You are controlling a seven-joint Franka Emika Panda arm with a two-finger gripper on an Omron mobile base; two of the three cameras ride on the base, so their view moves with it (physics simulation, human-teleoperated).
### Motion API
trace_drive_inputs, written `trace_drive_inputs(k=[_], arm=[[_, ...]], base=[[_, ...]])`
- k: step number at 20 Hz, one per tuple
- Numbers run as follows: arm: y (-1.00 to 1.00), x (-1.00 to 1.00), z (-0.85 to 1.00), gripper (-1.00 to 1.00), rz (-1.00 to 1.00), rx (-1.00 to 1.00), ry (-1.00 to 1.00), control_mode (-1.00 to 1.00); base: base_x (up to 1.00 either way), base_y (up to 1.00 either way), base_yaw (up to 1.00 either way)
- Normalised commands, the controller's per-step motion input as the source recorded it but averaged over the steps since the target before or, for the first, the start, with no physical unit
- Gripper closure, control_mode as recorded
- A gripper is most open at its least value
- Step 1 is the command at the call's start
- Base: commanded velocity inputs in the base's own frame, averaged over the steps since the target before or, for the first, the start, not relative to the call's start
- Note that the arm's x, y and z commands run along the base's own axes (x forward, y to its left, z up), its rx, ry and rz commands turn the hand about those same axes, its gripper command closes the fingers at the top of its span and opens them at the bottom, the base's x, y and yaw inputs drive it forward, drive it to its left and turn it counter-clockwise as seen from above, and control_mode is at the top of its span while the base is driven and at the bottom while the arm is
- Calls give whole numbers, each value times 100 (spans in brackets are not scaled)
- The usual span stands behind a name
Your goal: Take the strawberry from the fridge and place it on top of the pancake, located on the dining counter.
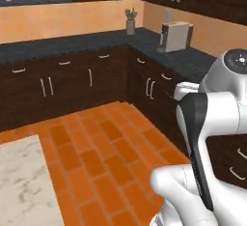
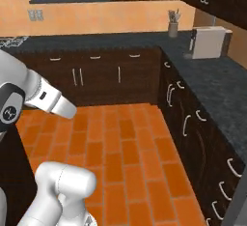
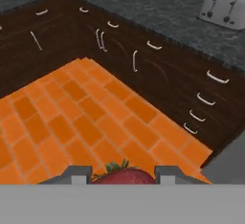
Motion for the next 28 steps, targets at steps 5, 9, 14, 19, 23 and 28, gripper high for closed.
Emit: trace_drive_inputs(k=[5,9,14,19,23,28], arm=[[0,0,0,100,0,0,0,100],[0,0,0,100,0,0,0,100],[0,0,0,100,0,0,0,100],[0,0,0,100,0,0,0,100],[0,0,0,100,0,0,0,100],[0,0,0,100,0,0,0,100]], base=[[0,2,95],[29,-1,69],[44,-3,71],[25,-7,70],[1,-4,67],[0,-4,65]])
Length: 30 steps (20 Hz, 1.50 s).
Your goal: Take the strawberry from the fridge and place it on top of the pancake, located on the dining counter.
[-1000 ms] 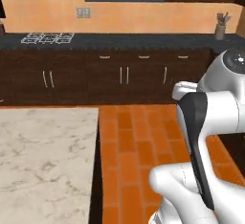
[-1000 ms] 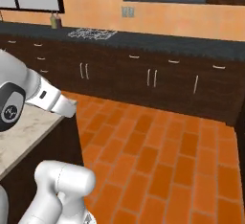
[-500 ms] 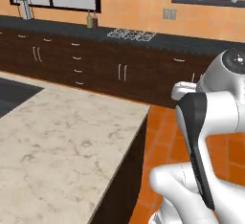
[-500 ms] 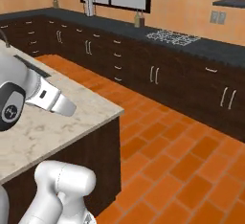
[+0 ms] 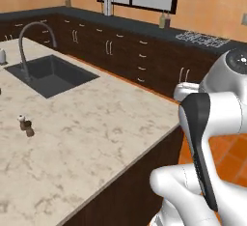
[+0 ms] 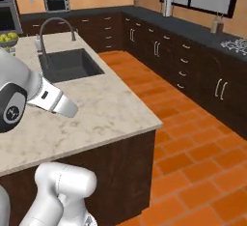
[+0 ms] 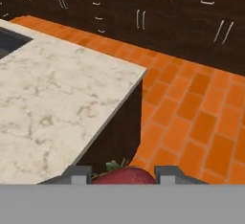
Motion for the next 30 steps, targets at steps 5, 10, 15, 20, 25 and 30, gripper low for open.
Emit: trace_drive_inputs(k=[5,10,15,20,25,30], arm=[[0,0,0,100,0,0,0,100],[0,0,0,100,0,0,0,100],[0,0,0,100,0,0,0,100],[0,0,0,100,0,0,0,100],[0,0,0,100,0,0,0,100],[0,0,0,100,0,0,0,100]], base=[[0,-1,63],[-32,23,54],[-43,55,59],[-14,33,72],[0,2,98],[0,24,95]])
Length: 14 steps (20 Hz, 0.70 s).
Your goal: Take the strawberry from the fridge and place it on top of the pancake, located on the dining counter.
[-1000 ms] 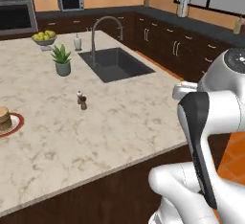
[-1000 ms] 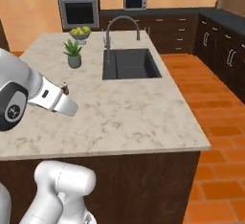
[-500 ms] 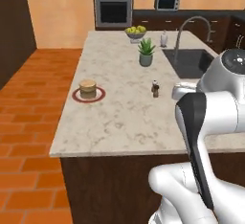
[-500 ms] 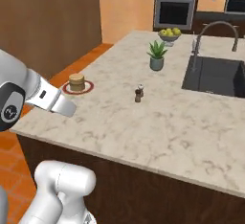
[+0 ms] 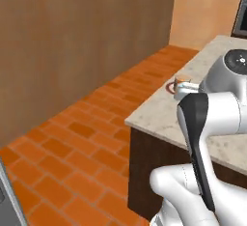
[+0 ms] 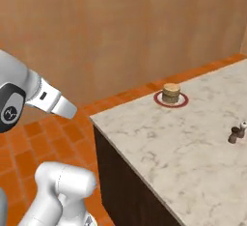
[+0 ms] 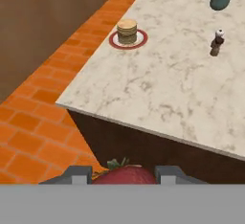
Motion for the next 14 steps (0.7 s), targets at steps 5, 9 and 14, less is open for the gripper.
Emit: trace_drive_inputs(k=[5,9,14], arm=[[0,0,0,100,0,0,0,100],[0,0,0,100,0,0,0,100],[0,0,0,100,0,0,0,100]], base=[[23,19,69],[58,0,42],[50,0,57]])
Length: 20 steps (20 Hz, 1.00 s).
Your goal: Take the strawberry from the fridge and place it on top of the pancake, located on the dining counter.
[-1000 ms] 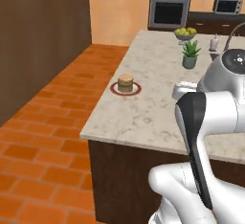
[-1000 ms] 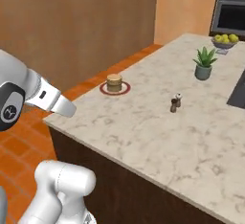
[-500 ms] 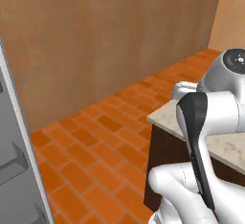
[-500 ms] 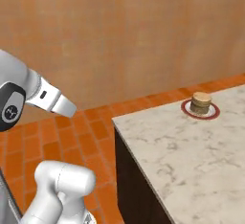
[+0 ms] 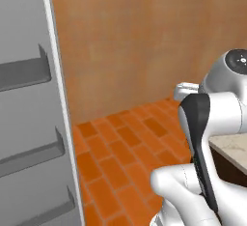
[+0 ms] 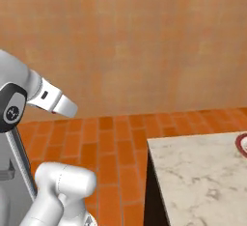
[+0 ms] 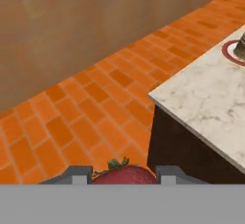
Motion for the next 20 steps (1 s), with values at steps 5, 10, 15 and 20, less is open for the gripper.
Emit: trace_drive_inputs(k=[5,10,15,20], arm=[[0,0,0,100,0,0,0,100],[0,0,0,100,0,0,0,100],[0,0,0,100,0,0,0,100],[0,0,0,100,0,0,0,100]], base=[[48,-21,51],[42,-58,34],[93,-36,0],[100,-12,0]])
